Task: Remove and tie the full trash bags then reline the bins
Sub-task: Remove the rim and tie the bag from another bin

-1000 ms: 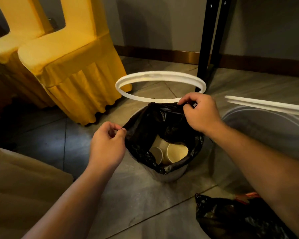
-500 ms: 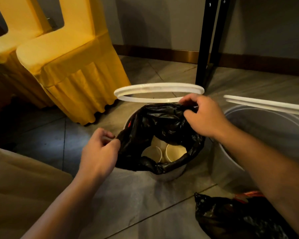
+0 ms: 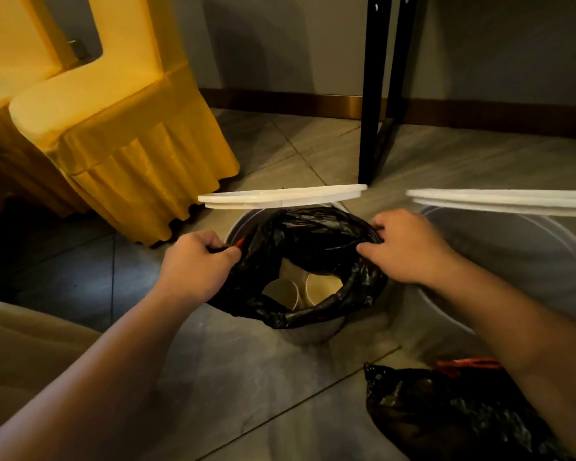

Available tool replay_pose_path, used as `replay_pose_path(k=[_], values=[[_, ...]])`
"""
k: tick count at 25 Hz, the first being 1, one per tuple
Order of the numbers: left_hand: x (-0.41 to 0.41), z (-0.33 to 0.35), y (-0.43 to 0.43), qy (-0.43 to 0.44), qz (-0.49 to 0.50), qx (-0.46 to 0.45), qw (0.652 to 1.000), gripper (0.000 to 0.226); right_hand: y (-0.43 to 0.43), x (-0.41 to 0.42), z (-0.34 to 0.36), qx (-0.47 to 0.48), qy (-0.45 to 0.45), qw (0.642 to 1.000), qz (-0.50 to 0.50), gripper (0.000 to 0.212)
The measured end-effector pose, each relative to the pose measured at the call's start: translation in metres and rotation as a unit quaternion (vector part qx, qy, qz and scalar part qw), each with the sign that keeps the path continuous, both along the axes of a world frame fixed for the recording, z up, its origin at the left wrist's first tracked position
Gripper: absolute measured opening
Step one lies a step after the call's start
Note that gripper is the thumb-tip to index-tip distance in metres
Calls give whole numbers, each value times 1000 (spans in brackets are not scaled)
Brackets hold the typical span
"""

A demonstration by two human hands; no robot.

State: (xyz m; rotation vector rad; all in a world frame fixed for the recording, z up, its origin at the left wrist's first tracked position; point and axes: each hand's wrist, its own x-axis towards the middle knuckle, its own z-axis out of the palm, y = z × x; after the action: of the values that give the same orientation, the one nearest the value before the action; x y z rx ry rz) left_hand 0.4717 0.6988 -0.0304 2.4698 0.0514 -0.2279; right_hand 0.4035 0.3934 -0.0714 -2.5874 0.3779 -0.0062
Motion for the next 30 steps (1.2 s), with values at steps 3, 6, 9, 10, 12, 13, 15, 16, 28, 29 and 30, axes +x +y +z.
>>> replay_pose_path(k=[3,6,9,10,12,13,15,16,28,29,30], values=[[-11,3,10,9,-49,1,999,16,8,-11,5,298,-53,953,-27,11],[-18,8,5,93,-90,47,990,45,18,-35,7,223,-24,974,-15,45],[-18,9,-1,48,-117,134,983,25,28,-57,5,-23,13,997,67,24],[-19,9,-1,17,-120,139,983,15,29,-61,5,-50,-2,995,84,16],[-25,11,2,-30,-112,96,989,16,30,-66,5,-8,-66,994,87,11],[-29,12,5,-48,-101,66,992,17,30,-67,8,63,-102,991,64,11],[-36,16,10,-82,-72,5,994,16,32,-68,15,223,-130,966,8,20],[-40,17,13,-92,-58,-22,994,15,33,-69,13,263,-105,959,-4,31],[-59,24,24,-76,105,-304,944,11,20,-68,0,378,-126,910,-115,17],[-56,24,25,-64,124,-319,938,12,20,-70,-2,350,-93,927,-100,11],[-53,23,27,-53,136,-331,932,13,19,-71,-3,345,-75,930,-98,11]])
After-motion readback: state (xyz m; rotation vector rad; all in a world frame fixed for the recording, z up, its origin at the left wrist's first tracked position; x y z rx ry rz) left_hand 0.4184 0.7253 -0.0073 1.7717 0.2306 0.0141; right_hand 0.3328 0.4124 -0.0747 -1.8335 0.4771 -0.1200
